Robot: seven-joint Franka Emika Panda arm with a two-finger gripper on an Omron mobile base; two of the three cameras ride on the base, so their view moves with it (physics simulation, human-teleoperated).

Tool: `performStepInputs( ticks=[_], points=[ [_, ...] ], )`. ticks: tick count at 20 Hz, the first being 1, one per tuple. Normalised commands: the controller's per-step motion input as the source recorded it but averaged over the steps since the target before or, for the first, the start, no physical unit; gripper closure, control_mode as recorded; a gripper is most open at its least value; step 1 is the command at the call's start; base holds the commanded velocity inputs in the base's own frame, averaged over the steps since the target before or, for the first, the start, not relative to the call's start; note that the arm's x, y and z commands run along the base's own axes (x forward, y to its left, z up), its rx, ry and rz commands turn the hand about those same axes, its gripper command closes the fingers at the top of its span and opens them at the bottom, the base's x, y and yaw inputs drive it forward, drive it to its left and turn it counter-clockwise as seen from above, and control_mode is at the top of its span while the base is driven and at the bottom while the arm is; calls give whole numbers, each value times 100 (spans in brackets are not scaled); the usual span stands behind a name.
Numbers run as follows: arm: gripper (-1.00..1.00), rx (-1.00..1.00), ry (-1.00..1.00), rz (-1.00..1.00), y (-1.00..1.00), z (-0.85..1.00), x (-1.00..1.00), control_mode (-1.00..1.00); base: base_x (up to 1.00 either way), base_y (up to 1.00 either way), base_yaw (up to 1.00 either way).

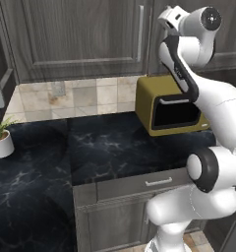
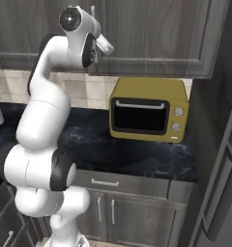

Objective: Pick the candle and candle from the dining table and place them in the open cabinet. Close the cabinet after placing the objects.

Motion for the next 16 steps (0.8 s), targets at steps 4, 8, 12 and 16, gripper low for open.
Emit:
performStepInputs(
  ticks=[4,8,12,16],
  points=[
    [-100,0,0,8,-27,0,100,-100,0,0,0],
    [-100,0,0,8,-19,0,100,-100,0,0,0],
    [-100,-1,0,4,-7,-9,100,-100,0,0,0],
    [-100,-7,2,1,-11,-41,100,-100,0,0,0]
  ],
)
